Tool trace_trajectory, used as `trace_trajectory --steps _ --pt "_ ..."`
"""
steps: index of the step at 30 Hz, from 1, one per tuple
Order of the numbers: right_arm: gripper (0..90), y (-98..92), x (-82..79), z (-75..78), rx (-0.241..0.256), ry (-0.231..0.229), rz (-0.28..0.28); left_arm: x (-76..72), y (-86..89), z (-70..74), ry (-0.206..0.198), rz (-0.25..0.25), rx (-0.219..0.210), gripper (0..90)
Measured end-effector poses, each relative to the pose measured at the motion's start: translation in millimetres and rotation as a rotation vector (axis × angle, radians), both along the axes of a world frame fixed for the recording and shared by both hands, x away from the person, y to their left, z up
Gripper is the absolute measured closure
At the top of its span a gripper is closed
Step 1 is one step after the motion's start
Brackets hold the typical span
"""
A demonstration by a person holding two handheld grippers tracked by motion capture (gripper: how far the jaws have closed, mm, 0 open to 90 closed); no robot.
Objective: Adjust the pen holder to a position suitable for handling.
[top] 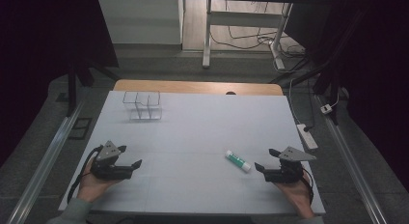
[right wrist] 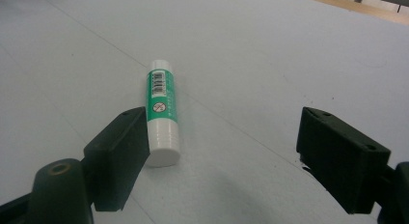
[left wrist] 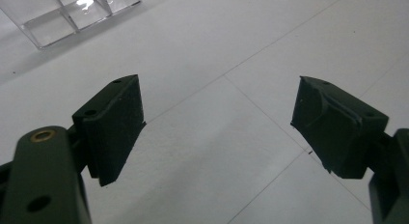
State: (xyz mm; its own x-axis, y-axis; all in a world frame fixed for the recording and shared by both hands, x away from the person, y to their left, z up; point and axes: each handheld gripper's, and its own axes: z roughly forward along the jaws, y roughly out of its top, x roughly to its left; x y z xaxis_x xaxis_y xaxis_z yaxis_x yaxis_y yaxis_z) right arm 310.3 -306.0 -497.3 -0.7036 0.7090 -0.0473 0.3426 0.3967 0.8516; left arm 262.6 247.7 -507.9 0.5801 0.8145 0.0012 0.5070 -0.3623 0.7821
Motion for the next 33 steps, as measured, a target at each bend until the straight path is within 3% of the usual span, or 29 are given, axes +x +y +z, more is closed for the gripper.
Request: trace_trajectory --steps 19,33 --pt "21.2 1.5 1.6 -2.3 -0.012 0.007 -0.004 4.5 3.7 -1.4 0.005 0.021 0.031 19.2" --pt "21.3 1.6 3.1 -3.0 -0.026 0.011 -0.011 25.8 14.8 6.1 -0.004 0.084 -0.002 20.1"
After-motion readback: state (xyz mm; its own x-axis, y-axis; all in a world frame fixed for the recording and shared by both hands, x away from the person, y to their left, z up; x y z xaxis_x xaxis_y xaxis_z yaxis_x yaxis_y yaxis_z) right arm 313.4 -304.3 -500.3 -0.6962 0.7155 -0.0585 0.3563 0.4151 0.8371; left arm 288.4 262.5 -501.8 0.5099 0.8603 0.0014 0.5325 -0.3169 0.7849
